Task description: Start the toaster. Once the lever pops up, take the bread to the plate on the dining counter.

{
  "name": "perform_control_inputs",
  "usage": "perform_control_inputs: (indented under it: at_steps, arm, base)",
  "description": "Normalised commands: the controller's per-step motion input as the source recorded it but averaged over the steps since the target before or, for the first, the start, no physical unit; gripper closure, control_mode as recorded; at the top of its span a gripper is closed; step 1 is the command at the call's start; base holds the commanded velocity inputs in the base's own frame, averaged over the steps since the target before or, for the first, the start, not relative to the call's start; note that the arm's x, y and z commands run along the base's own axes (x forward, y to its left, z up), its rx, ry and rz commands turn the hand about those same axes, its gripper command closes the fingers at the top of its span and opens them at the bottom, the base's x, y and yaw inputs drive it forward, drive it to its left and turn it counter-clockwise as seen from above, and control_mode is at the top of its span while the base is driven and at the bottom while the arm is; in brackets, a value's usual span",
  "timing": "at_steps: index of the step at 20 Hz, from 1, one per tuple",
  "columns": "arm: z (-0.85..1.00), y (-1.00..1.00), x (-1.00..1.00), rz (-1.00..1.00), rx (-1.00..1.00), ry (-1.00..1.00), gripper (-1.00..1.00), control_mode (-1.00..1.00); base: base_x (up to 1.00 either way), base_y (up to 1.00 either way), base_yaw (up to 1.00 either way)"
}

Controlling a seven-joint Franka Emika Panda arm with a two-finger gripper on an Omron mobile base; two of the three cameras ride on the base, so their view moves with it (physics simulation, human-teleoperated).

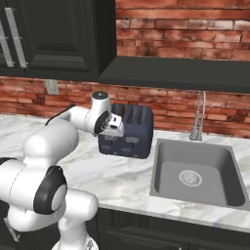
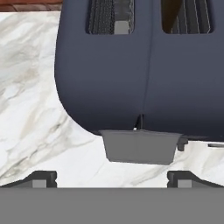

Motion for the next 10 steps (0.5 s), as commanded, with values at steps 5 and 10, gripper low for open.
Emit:
perform_control_inputs:
  at_steps: [5,10]
  arm:
    - [-0.01,0.0,0.04,0.0,0.0,0.0,-1.0,-1.0]
    - [-0.03,0.0,0.09,0.0,0.0,0.0,-1.0,-1.0]
  base:
    - [0.0,0.0,0.0]
    - [0.0,0.0,0.0]
